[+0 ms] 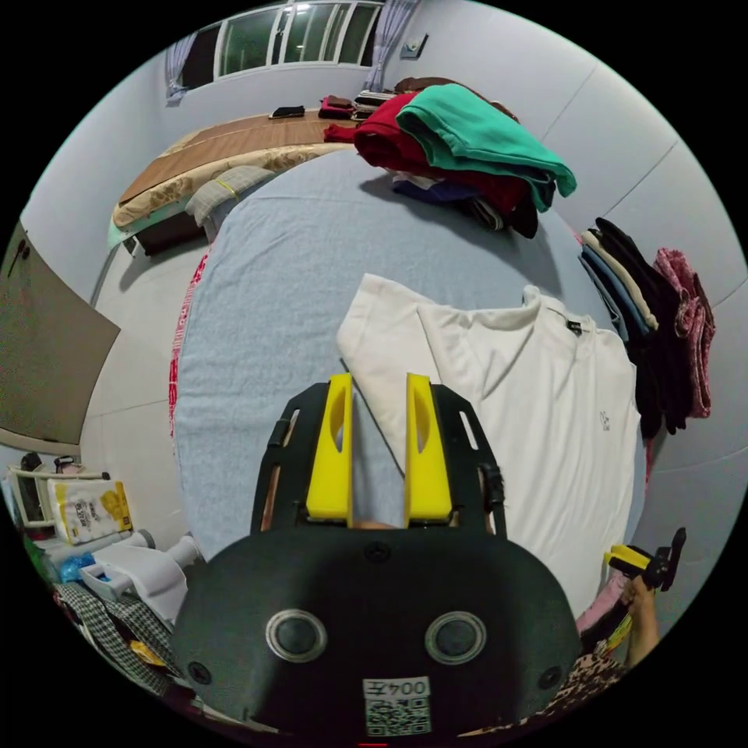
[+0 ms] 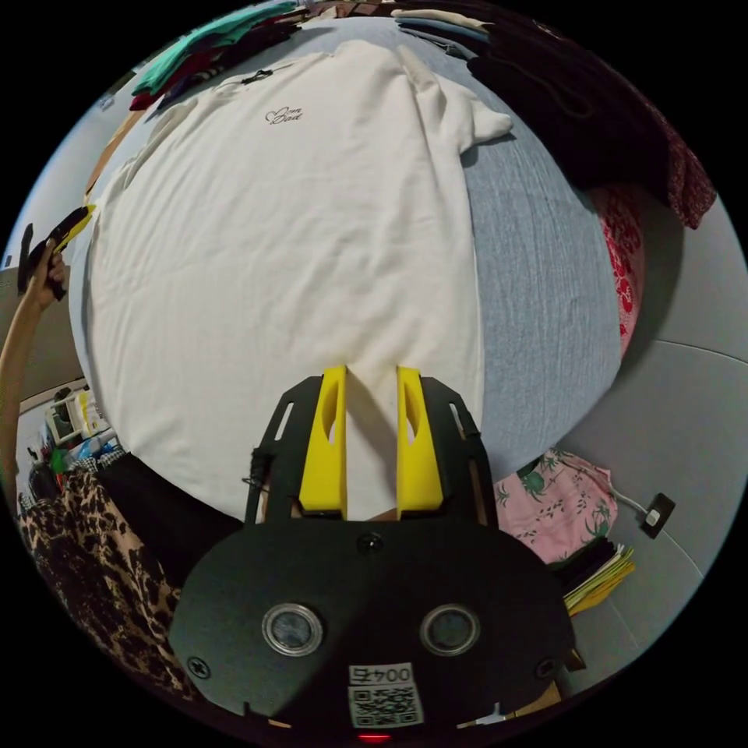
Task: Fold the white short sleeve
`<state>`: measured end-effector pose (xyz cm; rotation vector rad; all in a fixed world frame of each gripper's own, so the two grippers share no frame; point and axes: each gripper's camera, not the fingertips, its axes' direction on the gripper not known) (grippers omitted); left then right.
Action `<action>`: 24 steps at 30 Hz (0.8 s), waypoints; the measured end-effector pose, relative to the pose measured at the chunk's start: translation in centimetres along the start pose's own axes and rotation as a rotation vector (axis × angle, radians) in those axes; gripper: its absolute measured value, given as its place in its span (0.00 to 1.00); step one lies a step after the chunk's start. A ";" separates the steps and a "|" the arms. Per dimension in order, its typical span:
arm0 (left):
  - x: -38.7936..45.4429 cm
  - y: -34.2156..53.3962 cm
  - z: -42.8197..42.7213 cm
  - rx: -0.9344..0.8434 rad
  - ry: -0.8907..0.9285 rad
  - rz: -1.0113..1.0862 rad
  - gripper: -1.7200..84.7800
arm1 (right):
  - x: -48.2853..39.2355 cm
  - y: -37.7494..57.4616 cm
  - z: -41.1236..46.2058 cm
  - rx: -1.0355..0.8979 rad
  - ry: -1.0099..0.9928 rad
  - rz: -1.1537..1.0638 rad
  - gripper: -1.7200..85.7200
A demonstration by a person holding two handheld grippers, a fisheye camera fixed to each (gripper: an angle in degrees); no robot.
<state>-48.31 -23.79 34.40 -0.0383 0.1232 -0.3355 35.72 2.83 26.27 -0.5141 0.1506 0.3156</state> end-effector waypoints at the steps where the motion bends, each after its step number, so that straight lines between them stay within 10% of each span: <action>1: 0.1 -0.2 0.5 -0.002 -0.023 -0.006 0.12 | -0.3 -0.4 0.0 -0.005 0.003 -0.001 0.14; 24: -4.1 -1.5 0.9 0.160 -0.146 -0.169 0.06 | -3.3 -4.7 0.4 -0.037 0.003 0.023 0.14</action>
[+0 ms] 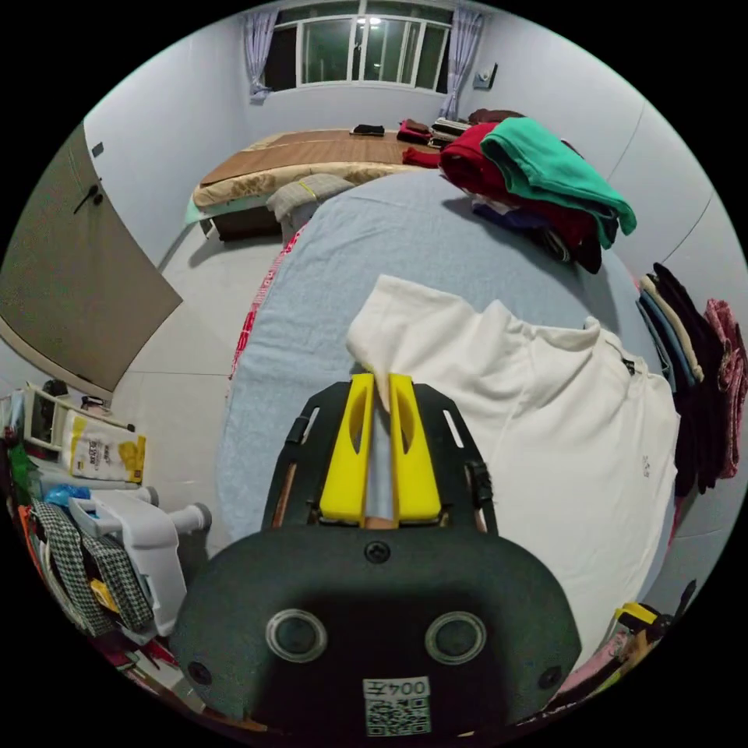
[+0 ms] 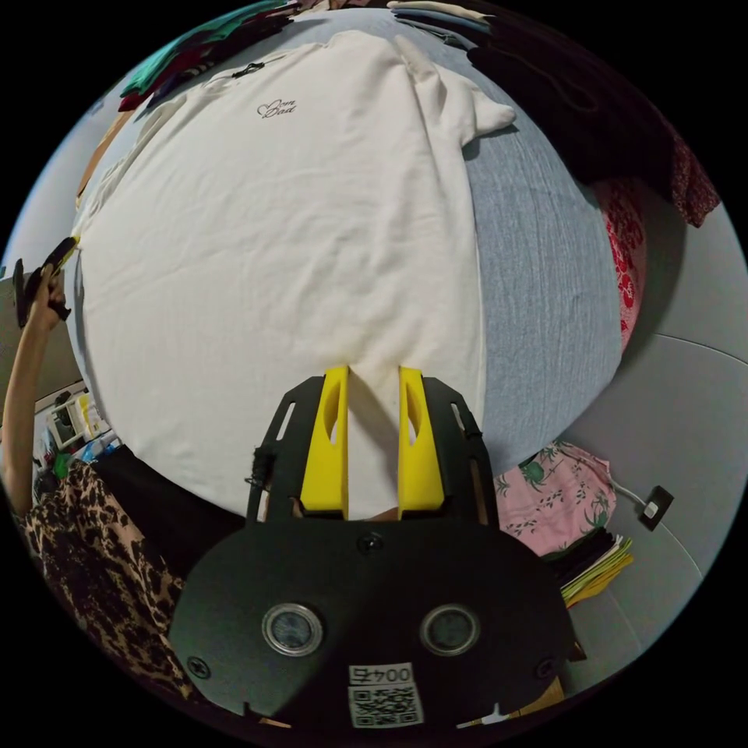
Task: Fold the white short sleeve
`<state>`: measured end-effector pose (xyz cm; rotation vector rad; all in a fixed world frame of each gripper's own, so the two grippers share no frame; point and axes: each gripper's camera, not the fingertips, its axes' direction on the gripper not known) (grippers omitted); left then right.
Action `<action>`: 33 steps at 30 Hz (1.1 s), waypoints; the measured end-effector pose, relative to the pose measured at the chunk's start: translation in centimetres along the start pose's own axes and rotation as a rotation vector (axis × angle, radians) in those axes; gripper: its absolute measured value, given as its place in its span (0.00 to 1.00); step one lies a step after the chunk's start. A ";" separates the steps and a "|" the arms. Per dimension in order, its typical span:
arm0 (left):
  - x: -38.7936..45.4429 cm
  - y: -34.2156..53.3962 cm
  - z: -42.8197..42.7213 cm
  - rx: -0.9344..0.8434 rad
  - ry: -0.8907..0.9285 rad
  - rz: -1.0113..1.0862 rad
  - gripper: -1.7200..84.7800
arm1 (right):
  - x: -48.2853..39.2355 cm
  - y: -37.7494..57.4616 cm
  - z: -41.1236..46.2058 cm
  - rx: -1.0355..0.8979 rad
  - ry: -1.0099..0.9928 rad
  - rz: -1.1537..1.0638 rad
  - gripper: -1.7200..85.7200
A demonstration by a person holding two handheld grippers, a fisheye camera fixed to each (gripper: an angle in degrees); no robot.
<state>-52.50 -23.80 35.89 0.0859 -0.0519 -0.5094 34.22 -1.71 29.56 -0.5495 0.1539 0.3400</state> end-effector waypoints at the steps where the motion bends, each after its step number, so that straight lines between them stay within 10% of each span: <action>1: -0.9 -0.3 -0.2 0.017 0.008 -0.010 0.07 | -0.1 -0.1 0.0 -0.001 0.001 -0.001 0.14; 17: 7.8 -3.8 -0.9 0.057 0.109 0.623 0.04 | -1.2 -1.6 0.1 -0.013 0.003 0.001 0.14; 33: -2.3 -4.1 2.4 -0.053 0.060 0.453 0.07 | -1.8 -2.6 0.2 -0.025 0.000 0.013 0.14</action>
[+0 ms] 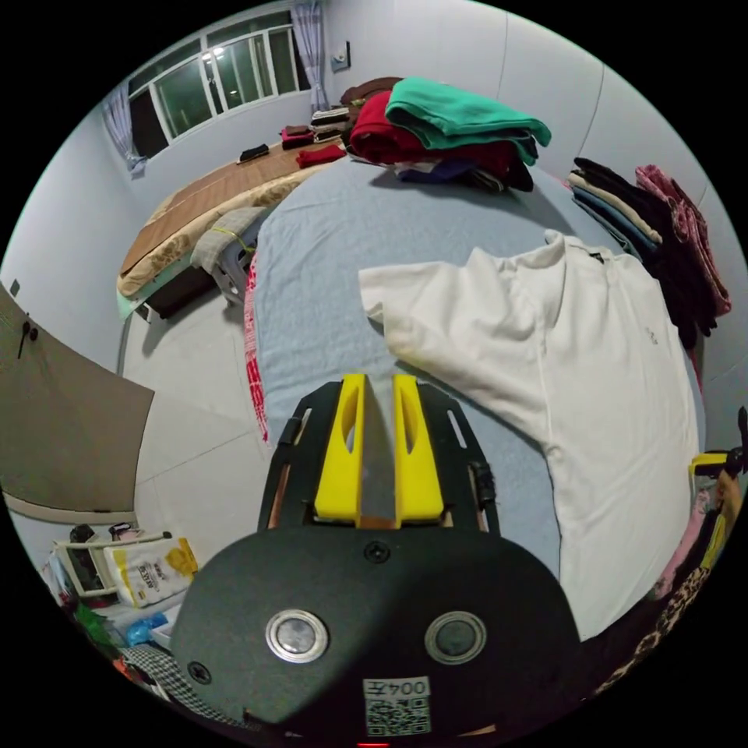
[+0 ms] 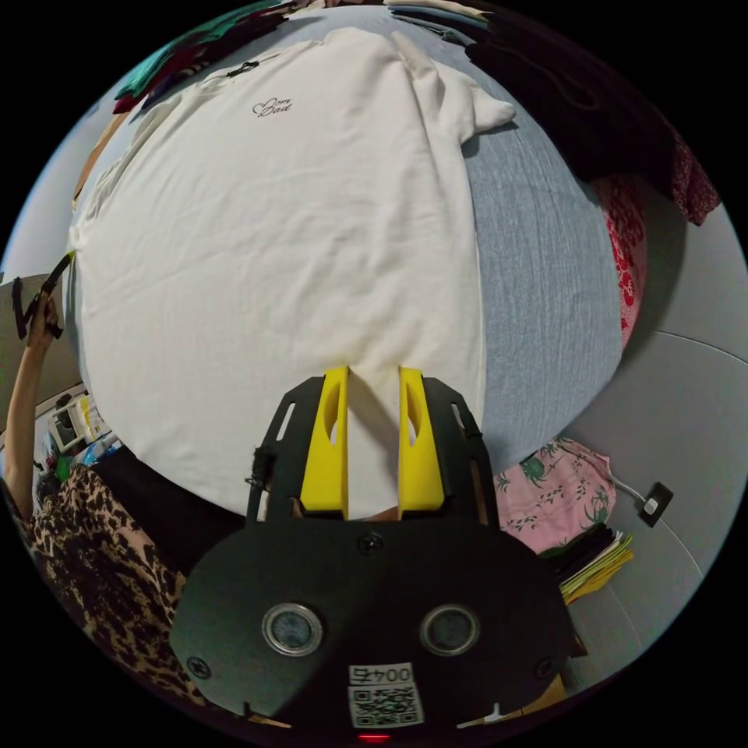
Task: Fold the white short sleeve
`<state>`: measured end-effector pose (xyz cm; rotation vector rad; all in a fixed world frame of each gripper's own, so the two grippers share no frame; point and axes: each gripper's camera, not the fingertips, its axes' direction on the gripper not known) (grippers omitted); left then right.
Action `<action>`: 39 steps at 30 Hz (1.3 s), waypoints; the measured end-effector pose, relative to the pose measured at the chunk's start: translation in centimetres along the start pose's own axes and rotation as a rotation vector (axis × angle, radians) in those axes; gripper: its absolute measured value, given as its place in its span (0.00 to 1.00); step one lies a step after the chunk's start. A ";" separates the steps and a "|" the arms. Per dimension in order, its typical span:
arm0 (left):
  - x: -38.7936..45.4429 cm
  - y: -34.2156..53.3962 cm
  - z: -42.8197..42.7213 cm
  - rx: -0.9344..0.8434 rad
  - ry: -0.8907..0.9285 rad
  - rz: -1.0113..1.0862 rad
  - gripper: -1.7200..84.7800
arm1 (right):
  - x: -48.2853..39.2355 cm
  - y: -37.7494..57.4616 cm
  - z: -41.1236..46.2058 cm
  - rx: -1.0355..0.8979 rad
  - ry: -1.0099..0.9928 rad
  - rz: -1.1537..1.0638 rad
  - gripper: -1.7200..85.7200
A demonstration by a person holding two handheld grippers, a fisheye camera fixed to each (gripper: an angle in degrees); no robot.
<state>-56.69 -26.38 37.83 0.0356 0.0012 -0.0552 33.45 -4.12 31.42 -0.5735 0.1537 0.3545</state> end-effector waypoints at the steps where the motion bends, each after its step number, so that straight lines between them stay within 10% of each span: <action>1: 0.7 -0.5 0.2 0.000 0.004 0.032 0.07 | 0.0 -0.1 0.0 0.000 0.000 0.002 0.14; 26: -0.5 -2.7 -0.4 -0.049 0.012 0.011 0.06 | -0.1 -1.6 0.2 -0.012 -0.005 0.006 0.14; 39: -8.9 7.0 -2.6 -0.063 0.266 -0.435 0.04 | 0.1 -3.4 0.3 -0.058 -0.006 -0.020 0.14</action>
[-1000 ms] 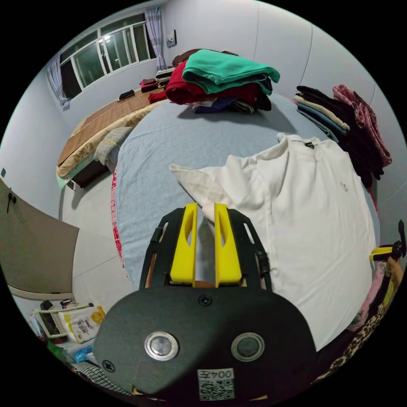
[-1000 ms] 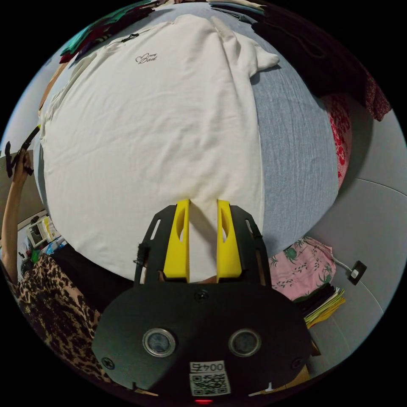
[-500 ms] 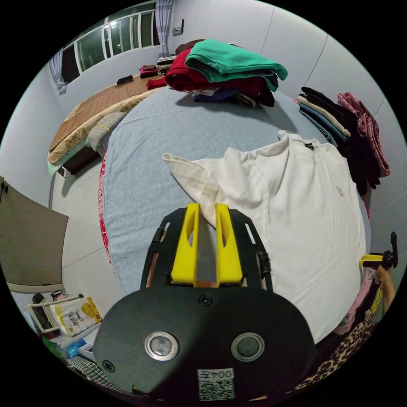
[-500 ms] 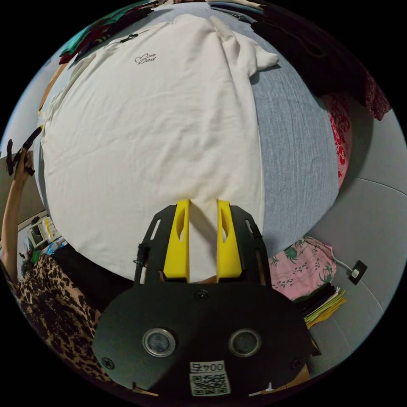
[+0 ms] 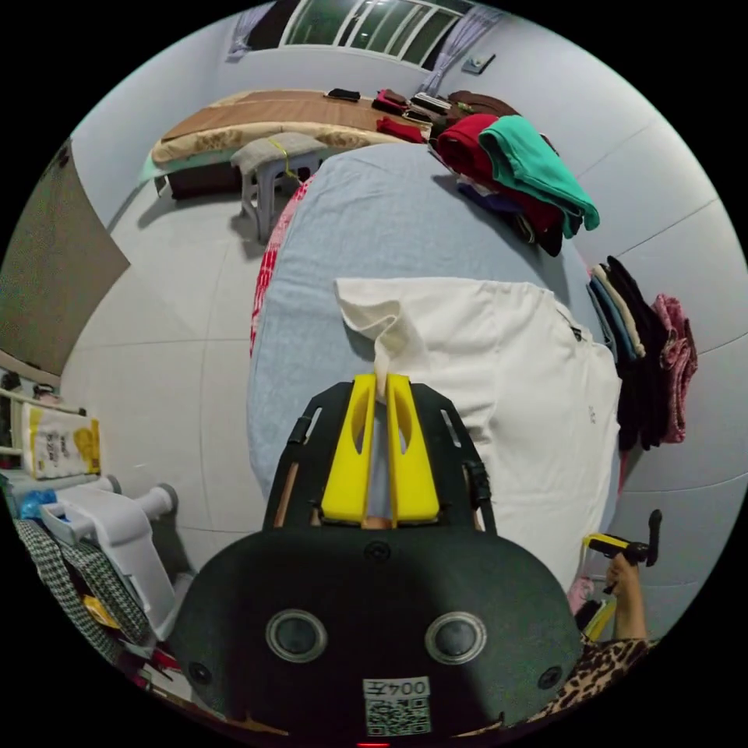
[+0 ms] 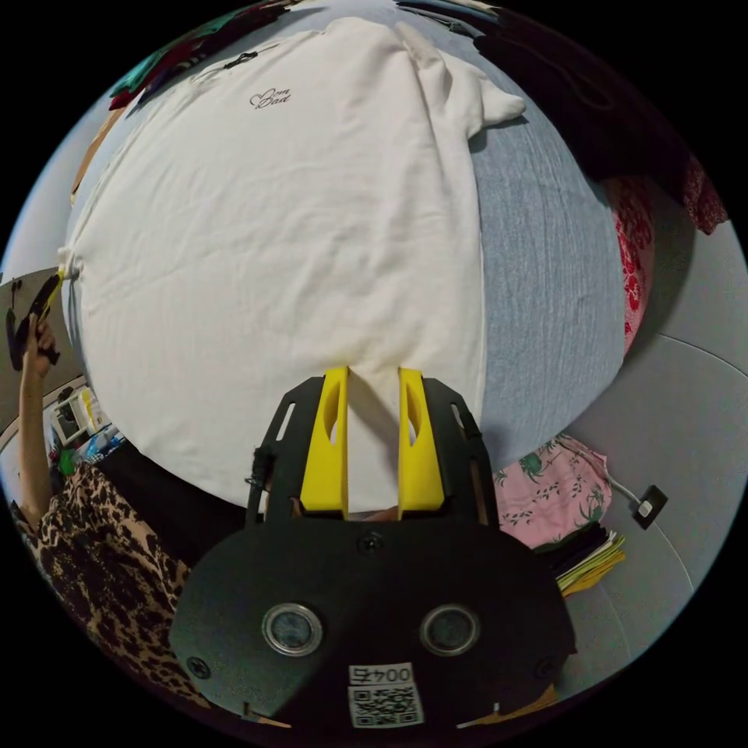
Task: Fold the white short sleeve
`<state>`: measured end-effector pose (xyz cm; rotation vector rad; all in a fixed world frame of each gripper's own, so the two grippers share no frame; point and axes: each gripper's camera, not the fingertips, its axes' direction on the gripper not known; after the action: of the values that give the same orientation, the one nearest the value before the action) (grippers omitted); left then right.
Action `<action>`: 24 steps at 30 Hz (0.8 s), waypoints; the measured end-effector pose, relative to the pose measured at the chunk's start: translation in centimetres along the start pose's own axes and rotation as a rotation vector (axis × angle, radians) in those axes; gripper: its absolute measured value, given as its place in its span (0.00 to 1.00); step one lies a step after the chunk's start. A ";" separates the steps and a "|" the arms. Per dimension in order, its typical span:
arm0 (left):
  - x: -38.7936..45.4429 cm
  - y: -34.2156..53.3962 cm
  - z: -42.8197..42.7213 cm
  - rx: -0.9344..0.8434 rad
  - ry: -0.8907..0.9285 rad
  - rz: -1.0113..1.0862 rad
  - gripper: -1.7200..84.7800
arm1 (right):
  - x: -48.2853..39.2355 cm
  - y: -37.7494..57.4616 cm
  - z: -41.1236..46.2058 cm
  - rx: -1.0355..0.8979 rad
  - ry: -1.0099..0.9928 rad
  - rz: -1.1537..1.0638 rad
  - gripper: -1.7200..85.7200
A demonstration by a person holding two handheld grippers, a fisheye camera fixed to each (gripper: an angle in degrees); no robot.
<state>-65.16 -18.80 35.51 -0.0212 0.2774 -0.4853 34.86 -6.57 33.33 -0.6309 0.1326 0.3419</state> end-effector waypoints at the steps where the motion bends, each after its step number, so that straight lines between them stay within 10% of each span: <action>1: -0.4 0.4 -0.2 -0.012 0.006 0.008 0.04 | 0.1 -0.2 0.0 -0.004 -0.001 0.001 0.14; 18: 2.8 -5.9 1.5 -0.087 -0.250 0.298 0.09 | 0.6 -2.1 -0.1 -0.042 0.003 -0.004 0.14; 24: 6.5 -4.4 0.1 0.136 -0.496 0.490 0.05 | 0.9 -2.2 -0.2 -0.030 0.003 0.009 0.14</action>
<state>-61.64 -25.67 34.28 0.0581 -0.2373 -0.0007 36.49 -8.08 34.23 -0.6605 0.1331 0.3521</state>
